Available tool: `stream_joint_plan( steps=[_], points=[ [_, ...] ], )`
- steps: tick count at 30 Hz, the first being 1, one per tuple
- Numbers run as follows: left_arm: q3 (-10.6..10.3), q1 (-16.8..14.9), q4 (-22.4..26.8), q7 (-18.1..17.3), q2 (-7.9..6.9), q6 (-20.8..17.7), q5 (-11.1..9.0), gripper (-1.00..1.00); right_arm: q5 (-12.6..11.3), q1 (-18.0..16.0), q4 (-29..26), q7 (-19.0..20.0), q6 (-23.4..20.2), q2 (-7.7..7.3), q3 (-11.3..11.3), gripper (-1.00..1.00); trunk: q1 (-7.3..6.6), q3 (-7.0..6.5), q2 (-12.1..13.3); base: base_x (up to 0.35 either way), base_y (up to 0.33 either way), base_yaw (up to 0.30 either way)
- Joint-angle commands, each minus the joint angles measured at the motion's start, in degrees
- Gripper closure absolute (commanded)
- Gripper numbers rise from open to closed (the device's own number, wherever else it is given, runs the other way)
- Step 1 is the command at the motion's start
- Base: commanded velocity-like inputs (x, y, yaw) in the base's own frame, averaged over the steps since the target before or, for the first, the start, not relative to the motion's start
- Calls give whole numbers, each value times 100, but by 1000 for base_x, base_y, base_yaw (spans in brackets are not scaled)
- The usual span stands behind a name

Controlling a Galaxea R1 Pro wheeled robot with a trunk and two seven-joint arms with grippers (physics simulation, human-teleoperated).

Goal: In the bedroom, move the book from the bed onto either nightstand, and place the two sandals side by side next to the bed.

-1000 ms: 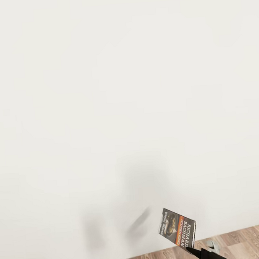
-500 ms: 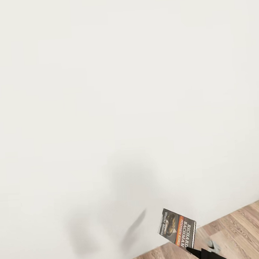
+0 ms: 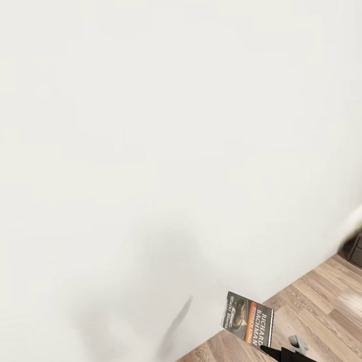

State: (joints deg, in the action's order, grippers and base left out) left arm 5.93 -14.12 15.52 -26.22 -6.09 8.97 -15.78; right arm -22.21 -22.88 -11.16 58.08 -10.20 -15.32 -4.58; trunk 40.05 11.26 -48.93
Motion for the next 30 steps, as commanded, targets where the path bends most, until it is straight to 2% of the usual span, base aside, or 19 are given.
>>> stream_joint_plan(
  steps=[1,9,20,30],
  points=[
    [31,-3,-6,-41,1,0,-13,-100,-3,-6,0,19,-61,3,-61,100,1,8,-6,0,0,-300],
    [31,-3,-6,-41,2,0,-13,-100,-3,-6,0,19,-61,3,-61,100,1,8,-6,4,0,-300],
    [31,-3,-6,-41,2,0,-13,-100,-3,-6,0,19,-61,3,-61,100,1,8,-6,231,0,-300],
    [31,-3,-6,-41,-1,0,-13,-100,-3,-6,0,16,-61,3,-61,100,1,8,-6,23,0,-300]
  ],
)
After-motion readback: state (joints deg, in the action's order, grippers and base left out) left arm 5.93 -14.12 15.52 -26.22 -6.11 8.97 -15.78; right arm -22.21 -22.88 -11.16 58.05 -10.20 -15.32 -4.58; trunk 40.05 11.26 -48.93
